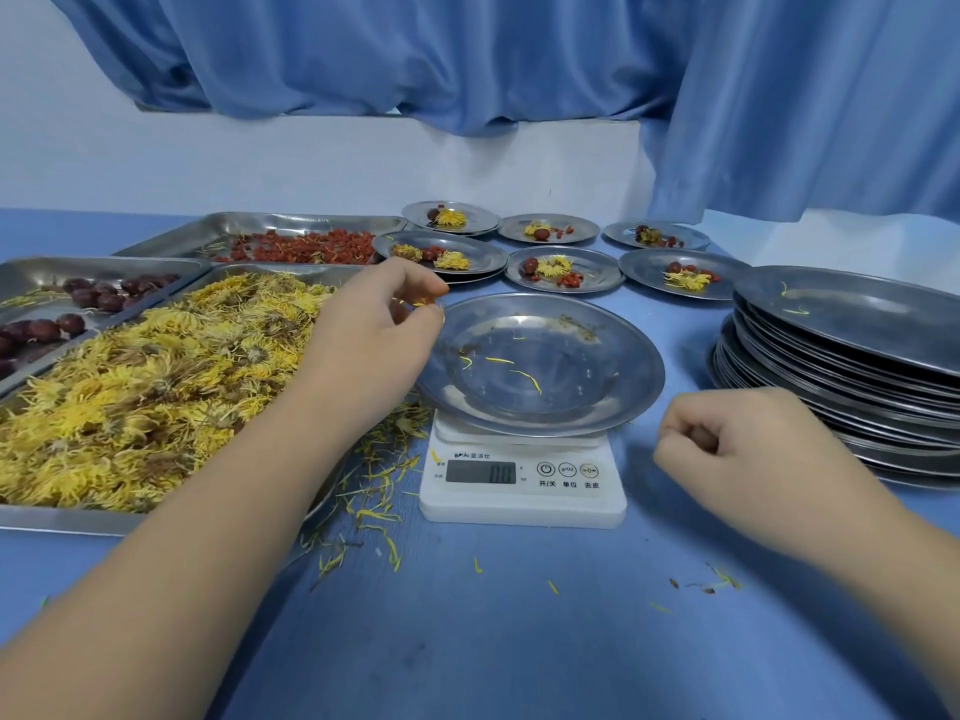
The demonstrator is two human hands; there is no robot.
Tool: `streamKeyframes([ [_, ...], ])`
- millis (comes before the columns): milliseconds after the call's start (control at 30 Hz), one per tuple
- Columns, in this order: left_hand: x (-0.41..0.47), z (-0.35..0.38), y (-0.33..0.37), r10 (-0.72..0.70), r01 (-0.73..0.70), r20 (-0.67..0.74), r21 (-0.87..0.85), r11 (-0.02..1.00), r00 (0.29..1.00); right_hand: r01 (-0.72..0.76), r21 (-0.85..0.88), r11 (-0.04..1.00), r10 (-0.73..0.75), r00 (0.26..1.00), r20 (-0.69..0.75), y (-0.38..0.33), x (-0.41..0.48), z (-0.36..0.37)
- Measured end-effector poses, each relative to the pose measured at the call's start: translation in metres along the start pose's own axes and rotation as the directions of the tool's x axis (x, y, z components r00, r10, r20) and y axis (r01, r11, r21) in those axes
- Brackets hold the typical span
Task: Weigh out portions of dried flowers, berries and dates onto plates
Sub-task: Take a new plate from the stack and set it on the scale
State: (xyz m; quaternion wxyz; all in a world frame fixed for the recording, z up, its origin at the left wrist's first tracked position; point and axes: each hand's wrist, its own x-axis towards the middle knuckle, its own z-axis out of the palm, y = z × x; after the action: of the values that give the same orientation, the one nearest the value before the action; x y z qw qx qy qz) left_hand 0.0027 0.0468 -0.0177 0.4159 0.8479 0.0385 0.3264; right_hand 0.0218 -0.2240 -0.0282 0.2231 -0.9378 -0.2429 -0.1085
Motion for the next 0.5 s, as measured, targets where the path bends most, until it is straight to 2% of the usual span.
streamKeyframes([
  [167, -0.002, 0.002, 0.002, 0.054, -0.055, 0.019, 0.029, 0.998, 0.998, -0.093, -0.084, 0.992, 0.090, 0.995, -0.029, 0.006, 0.009, 0.012],
  [367, -0.002, 0.003, 0.001, 0.194, -0.208, 0.092, 0.169, 0.964, 0.977, 0.003, -0.052, 0.999, -0.001, 0.999, 0.045, 0.003, 0.009, 0.014],
  [500, -0.006, 0.003, 0.004, 0.273, -0.311, 0.201, 0.189, 0.932, 0.941, 0.100, 0.042, 0.994, -0.097, 0.992, -0.083, 0.001, 0.007, 0.008],
])
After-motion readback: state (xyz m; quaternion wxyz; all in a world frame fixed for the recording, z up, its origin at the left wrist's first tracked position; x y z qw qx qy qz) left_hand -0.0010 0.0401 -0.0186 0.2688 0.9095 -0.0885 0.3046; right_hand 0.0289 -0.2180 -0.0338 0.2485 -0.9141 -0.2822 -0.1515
